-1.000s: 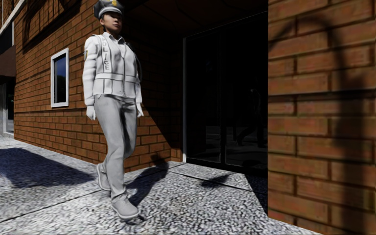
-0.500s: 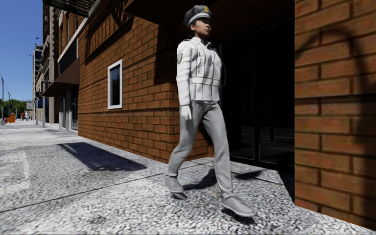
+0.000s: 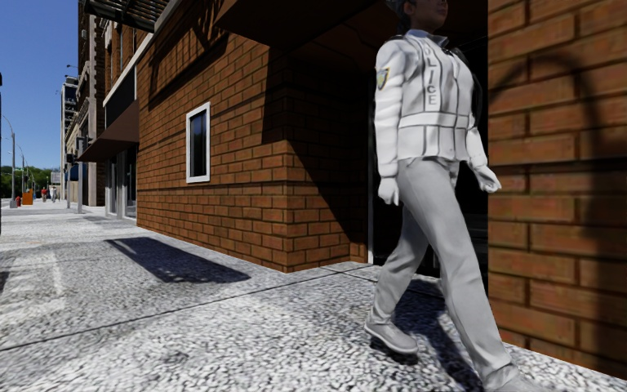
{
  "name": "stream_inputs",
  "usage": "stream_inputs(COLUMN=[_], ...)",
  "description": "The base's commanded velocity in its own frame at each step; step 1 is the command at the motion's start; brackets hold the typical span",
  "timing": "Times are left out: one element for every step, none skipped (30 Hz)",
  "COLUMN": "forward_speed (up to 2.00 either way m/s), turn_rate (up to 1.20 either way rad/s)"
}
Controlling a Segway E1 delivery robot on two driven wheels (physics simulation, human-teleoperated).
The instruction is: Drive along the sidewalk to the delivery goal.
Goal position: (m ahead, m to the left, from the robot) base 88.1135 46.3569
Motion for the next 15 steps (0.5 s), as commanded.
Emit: stream_inputs(forward_speed=[0.00, 0.00, 0.11, 0.22, 0.33, 0.33, 0.52, 0.68, 0.76, 0.76, 0.83, 0.89, 0.93, 0.93, 0.95], turn_rate=[0.11, 0.11, 0.28, 0.33, 0.36, 0.36, 0.38, 0.39, 0.39, 0.39, 0.39, 0.39, 0.39, 0.39, 0.39])
